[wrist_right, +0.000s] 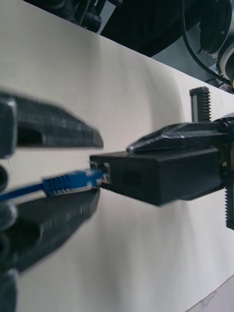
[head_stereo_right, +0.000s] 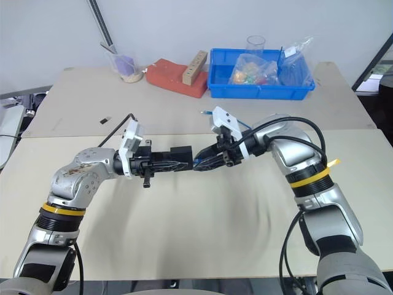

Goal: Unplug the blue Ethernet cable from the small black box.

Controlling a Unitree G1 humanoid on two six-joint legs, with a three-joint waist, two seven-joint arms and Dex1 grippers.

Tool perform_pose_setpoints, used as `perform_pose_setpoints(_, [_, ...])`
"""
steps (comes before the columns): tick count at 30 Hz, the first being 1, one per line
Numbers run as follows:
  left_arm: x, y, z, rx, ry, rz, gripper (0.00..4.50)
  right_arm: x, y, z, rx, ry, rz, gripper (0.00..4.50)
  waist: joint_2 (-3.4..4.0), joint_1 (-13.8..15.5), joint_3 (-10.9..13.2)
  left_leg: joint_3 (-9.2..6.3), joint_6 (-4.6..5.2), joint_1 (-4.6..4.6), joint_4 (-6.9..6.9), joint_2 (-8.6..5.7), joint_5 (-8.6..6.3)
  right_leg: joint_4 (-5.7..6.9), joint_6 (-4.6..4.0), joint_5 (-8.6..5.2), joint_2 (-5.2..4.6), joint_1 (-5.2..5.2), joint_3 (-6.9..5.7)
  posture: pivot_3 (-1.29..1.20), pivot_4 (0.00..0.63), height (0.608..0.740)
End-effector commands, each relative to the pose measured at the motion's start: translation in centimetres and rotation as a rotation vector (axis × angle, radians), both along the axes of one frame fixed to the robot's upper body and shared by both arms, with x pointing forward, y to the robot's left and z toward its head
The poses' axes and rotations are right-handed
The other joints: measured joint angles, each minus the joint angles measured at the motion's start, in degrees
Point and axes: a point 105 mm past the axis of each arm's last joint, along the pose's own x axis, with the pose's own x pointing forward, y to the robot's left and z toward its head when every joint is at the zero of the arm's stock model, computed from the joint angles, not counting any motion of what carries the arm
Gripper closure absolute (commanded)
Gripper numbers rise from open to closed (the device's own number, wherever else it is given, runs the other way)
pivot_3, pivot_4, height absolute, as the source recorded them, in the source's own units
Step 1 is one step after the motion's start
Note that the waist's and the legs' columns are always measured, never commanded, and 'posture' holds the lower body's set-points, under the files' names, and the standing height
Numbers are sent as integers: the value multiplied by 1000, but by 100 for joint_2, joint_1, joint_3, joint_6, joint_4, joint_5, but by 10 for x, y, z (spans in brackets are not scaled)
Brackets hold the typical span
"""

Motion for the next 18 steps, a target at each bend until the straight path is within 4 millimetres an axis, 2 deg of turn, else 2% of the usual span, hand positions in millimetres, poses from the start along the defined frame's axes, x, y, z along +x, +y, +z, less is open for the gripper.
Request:
perform_pose_setpoints(1, [-4,-6,14,-7,-74,-37,3932,-2,5,18,30,-40,30,4288,0,-1,0,0,0,0,0,0,0,0,0,0,0,0,0,0,150,740])
perform_pose_setpoints(7, [-6,-9,15,-9,-72,-55,3932,-6,3,17,15,-27,52,4288,0,0,0,0,0,-1,0,0,0,0,0,0,0,0,0,0,150,740])
perform_pose_setpoints(13, [-8,-5,18,-5,-67,-64,3932,-6,-11,12,-36,-33,52,4456,0,1,0,1,0,-3,0,-2,0,-2,0,0,-1,0,0,0,150,740])
perform_pose_setpoints(15, [-8,-3,19,-3,-69,-60,3932,-4,-20,11,-43,-32,24,4456,0,2,0,1,0,-2,0,-1,0,-2,0,0,-1,0,0,0,150,740])
perform_pose_setpoints(18, [-10,4,19,4,-73,-40,3932,0,-47,5,-77,-26,-52,4456,-1,20,0,0,0,-3,0,-1,0,-3,0,0,-1,0,0,0,150,740])
